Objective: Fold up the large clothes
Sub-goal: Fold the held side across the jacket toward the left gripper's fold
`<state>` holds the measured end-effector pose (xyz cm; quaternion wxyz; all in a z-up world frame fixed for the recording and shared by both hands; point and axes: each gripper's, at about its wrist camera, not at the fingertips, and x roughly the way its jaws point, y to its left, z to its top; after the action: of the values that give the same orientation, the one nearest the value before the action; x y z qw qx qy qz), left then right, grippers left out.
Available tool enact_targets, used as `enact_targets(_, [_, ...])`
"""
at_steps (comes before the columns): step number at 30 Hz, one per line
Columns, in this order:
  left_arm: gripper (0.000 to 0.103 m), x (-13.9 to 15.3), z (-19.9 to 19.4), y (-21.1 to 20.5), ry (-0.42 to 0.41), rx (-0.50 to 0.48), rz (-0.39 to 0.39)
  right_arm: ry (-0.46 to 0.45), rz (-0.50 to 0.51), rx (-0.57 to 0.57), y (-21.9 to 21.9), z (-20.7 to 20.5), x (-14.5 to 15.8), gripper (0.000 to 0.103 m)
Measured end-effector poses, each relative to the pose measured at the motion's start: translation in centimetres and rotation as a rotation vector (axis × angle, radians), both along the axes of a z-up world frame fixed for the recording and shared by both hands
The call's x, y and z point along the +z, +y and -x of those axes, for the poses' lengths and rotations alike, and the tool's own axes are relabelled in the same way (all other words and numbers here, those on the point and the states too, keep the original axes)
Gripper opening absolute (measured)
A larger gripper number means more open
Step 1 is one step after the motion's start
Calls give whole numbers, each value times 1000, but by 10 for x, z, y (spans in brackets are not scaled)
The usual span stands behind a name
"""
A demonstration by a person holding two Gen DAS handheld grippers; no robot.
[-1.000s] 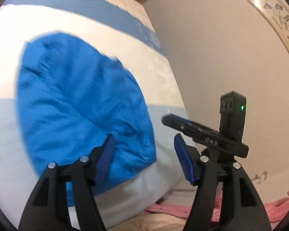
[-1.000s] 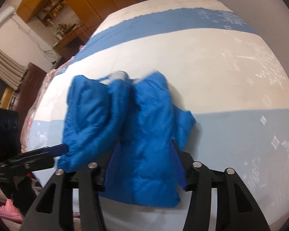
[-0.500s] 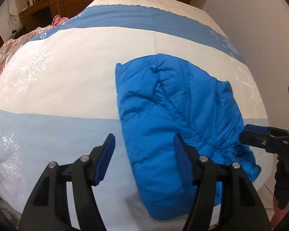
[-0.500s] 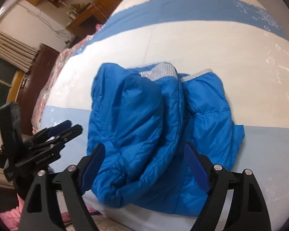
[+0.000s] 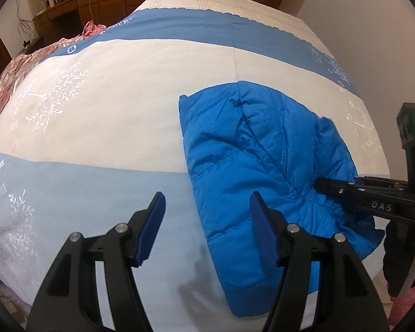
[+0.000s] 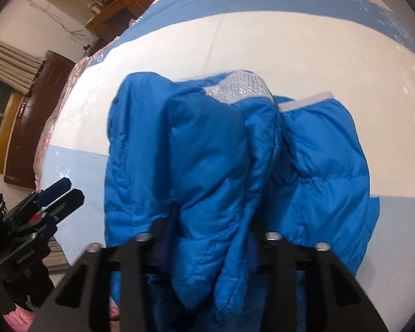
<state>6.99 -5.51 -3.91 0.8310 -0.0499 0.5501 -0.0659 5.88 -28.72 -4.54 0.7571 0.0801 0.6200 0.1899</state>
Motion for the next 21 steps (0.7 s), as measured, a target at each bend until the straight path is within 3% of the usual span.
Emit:
enact_targets(4, [63,2,1,-1,-3,1,0,-58,-5,30,3,7,20,15])
enact_targets(11, [63,12,4,-11,-11,-24,48,-176,-53,56,-9,24,72,12])
enact_targets(17, [63,18,9,-33,-23,-77,95,-209,-81,-34,-58,47,95,12])
enact_targets(21, [63,16,13,-60,-22,-139,130,-187,-72,-112,-90,57,87,12])
